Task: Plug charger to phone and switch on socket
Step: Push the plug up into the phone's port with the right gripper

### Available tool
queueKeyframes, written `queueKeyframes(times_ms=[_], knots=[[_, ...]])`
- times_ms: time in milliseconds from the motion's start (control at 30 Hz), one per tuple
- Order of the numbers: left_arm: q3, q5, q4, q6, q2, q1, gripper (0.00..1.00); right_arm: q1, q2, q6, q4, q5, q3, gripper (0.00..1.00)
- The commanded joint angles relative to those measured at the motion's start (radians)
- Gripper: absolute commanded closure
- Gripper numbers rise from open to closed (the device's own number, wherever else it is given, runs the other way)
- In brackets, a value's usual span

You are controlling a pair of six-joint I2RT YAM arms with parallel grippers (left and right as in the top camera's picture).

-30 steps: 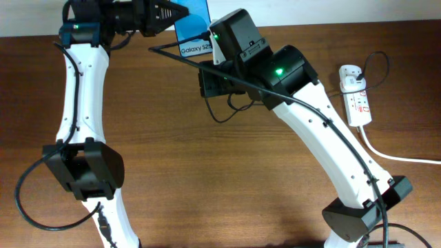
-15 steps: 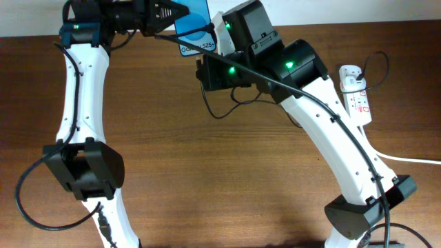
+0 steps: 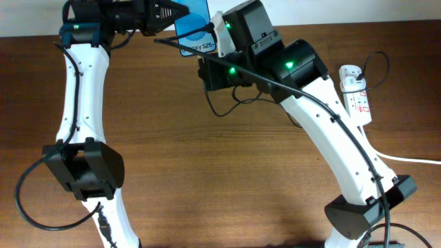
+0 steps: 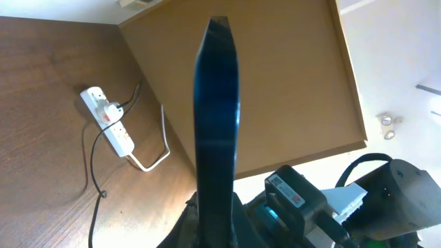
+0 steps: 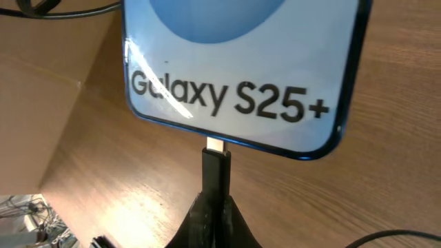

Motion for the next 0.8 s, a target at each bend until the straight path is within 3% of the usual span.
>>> queueKeyframes(times_ms=[0, 767], knots=[[0.014, 0.014, 0.006, 0.020, -0.014, -0.003, 1.00, 0.005, -0.034, -0.016, -0.001, 0.019, 0.026, 0.96], [0.014, -0.003, 0.005, 0.041, -0.014, -0.003, 1.00, 0.024, -0.034, -0.034, -0.002, 0.068, 0.026, 0.96]])
